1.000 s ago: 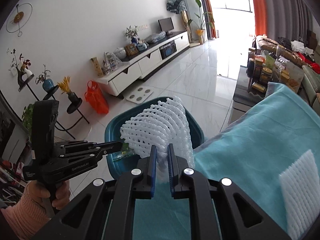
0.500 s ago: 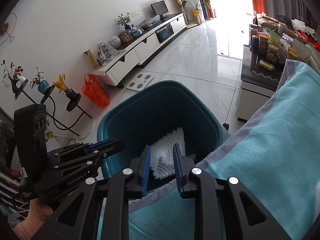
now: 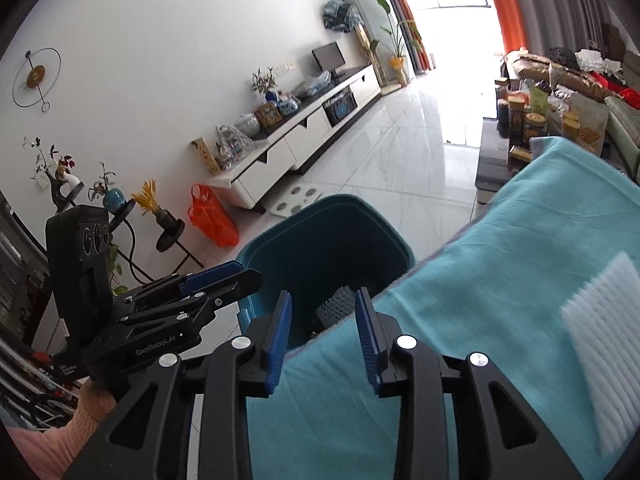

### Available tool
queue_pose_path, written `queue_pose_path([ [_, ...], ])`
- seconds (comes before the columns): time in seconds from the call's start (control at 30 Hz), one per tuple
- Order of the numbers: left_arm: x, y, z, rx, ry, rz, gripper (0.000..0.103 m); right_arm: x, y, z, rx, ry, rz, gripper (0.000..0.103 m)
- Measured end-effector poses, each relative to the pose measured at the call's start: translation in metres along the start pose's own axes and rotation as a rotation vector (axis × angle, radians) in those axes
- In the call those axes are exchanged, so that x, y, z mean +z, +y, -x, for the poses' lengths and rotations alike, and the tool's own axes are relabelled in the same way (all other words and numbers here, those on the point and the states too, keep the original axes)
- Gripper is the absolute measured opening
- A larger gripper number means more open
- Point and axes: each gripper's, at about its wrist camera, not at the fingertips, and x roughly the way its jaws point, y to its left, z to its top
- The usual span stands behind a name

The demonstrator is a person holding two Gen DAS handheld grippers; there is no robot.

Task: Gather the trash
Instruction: 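Drop the snack bag and foam nets into the teal bin, opening both grippers, then move both open grippers back over the table toward remaining trash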

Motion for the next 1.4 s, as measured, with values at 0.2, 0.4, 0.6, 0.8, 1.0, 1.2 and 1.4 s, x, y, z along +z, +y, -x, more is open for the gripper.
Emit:
queue_pose_path([
  [0.2, -0.001, -0.056, 0.016, -0.117, -0.029, -0.101, 0.051, -0.030, -0.019, 0.070, -0.062, -0.113, -0.019, 0.033],
  [0.4, -0.017, -0.130, 0.016, -0.254, 0.001, -0.215, 0.053, -0.069, -0.048, 0.144, -0.194, -0.221, -0.082, 0.040],
  [0.6, -0.044, -0.203, 0.008, -0.381, 0.062, -0.316, 0.053, -0.115, -0.066, 0.213, -0.383, -0.309, -0.159, 0.042],
  [0.8, -0.078, -0.271, 0.004, -0.503, 0.134, -0.425, 0.053, -0.160, -0.080, 0.275, -0.588, -0.400, -0.234, 0.052],
  [1.0, -0.105, -0.326, -0.003, -0.569, 0.195, -0.509, 0.053, -0.199, -0.102, 0.309, -0.750, -0.420, -0.303, 0.068],
  [1.2, -0.108, -0.342, -0.020, -0.527, 0.218, -0.512, 0.053, -0.232, -0.138, 0.311, -0.746, -0.360, -0.362, 0.071],
  [1.4, -0.089, -0.320, -0.034, -0.455, 0.220, -0.437, 0.053, -0.242, -0.152, 0.309, -0.716, -0.364, -0.372, 0.062],
])
